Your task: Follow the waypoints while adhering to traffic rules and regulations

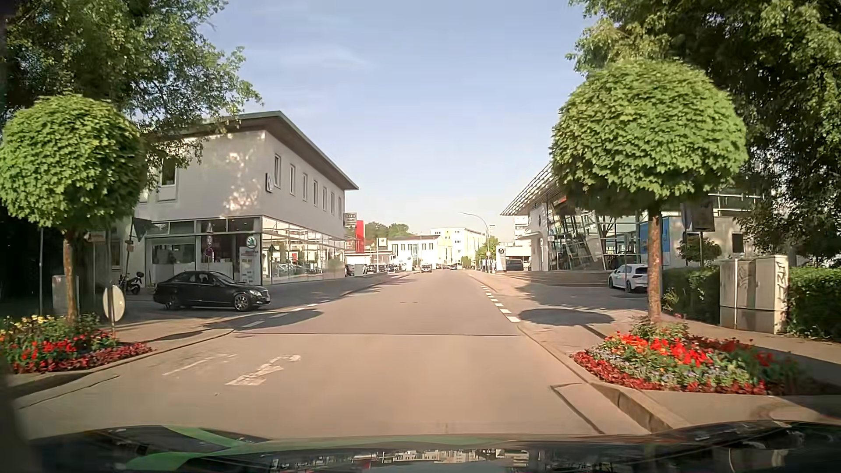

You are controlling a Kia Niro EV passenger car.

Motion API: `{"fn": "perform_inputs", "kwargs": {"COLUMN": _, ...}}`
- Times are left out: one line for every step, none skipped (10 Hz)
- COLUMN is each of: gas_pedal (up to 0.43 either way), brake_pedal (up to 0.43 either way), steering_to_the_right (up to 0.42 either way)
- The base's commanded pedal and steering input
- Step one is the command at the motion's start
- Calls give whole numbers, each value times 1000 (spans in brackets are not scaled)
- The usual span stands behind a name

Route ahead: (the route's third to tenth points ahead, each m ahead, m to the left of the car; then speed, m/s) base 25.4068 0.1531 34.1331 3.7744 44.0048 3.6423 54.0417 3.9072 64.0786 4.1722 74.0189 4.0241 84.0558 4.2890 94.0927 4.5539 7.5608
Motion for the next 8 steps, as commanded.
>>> {"fn": "perform_inputs", "kwargs": {"gas_pedal": 150, "brake_pedal": 0, "steering_to_the_right": -4}}
{"fn": "perform_inputs", "kwargs": {"gas_pedal": 150, "brake_pedal": 0, "steering_to_the_right": -4}}
{"fn": "perform_inputs", "kwargs": {"gas_pedal": 150, "brake_pedal": 0, "steering_to_the_right": -3}}
{"fn": "perform_inputs", "kwargs": {"gas_pedal": 150, "brake_pedal": 0, "steering_to_the_right": -2}}
{"fn": "perform_inputs", "kwargs": {"gas_pedal": 150, "brake_pedal": 0, "steering_to_the_right": -1}}
{"fn": "perform_inputs", "kwargs": {"gas_pedal": 150, "brake_pedal": 0, "steering_to_the_right": -1}}
{"fn": "perform_inputs", "kwargs": {"gas_pedal": 150, "brake_pedal": 0, "steering_to_the_right": -1}}
{"fn": "perform_inputs", "kwargs": {"gas_pedal": 138, "brake_pedal": 0, "steering_to_the_right": 0}}
